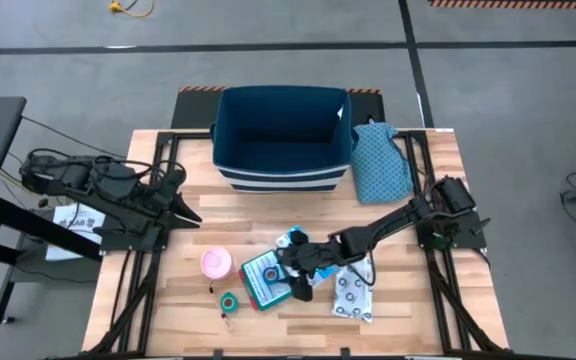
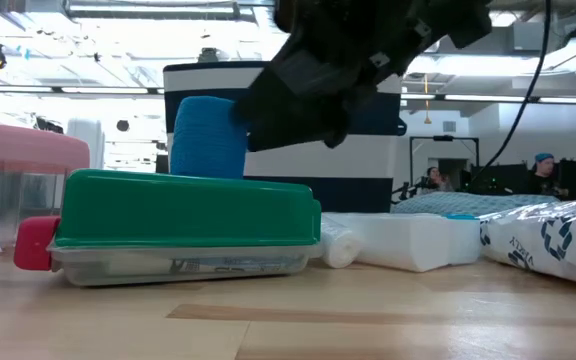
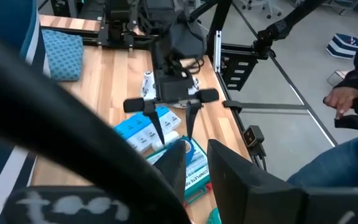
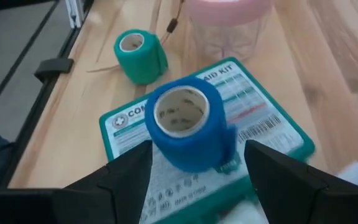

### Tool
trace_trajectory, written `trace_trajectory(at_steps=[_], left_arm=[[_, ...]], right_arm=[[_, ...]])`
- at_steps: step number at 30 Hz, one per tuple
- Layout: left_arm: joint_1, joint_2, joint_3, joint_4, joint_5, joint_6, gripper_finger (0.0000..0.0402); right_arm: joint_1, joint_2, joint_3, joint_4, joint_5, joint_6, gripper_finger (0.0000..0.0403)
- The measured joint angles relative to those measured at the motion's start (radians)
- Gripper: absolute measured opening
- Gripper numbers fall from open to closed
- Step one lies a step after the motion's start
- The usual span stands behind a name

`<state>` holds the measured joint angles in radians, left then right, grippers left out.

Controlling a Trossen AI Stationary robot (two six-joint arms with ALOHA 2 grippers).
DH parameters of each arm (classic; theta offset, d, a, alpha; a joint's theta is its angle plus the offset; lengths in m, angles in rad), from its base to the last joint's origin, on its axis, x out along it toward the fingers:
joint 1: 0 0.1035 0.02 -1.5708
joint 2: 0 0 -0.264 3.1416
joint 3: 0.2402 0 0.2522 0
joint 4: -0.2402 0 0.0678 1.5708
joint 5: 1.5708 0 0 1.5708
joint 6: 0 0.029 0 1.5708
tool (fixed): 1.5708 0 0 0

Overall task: Pick & place medical supplies in basket/bin
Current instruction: Put the blue bandage into the bin

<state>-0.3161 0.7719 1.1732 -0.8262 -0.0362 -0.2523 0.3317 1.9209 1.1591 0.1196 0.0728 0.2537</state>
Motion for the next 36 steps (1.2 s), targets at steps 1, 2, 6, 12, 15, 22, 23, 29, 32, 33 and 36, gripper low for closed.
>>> trace_trajectory(at_steps=[1,2,6,12,15,22,23,29,32,33,36], left_arm=[[0.0,0.0,0.0,-0.001,-0.001,0.001,0.0056],[0.0,0.0,0.0,0.0,-0.002,0.002,0.0056],[0.0,0.0,0.0,0.0,-0.002,0.003,0.0056],[0.0,0.0,0.0,0.0,-0.002,0.01,0.0056],[0.0,0.0,0.0,0.0,-0.002,0.01,0.0056],[0.0,0.0,0.0,0.001,-0.002,0.011,0.0056],[0.0,0.0,0.0,0.001,-0.002,0.012,0.0056],[0.0,0.0,0.0,0.001,-0.002,0.013,0.0056],[0.0,0.0,0.0,0.001,-0.002,0.013,0.0056],[0.0,0.0,0.0,0.001,-0.002,0.013,0.0056],[0.0,0.0,0.0,0.001,-0.002,0.013,0.0056]], right_arm=[[-0.002,0.013,0.013,0.0,0.0,-0.011,0.0249],[-0.005,0.019,0.026,0.001,-0.003,-0.022,0.0249],[-0.014,0.021,0.04,0.005,-0.004,-0.053,0.0249],[-0.027,0.034,0.04,0.006,-0.034,-0.052,0.0249],[-0.027,0.051,0.038,0.0,-0.049,-0.053,0.0249],[-0.027,0.049,0.039,0.009,-0.049,-0.053,0.0247],[-0.027,0.049,0.039,0.016,-0.049,-0.053,0.0245],[-0.027,0.049,0.039,0.028,-0.049,-0.054,0.0214],[-0.027,0.049,0.039,0.028,-0.049,-0.053,0.019],[-0.027,0.049,0.039,0.028,-0.05,-0.053,0.0181],[-0.027,0.049,0.039,0.028,-0.05,-0.053,0.0156]])
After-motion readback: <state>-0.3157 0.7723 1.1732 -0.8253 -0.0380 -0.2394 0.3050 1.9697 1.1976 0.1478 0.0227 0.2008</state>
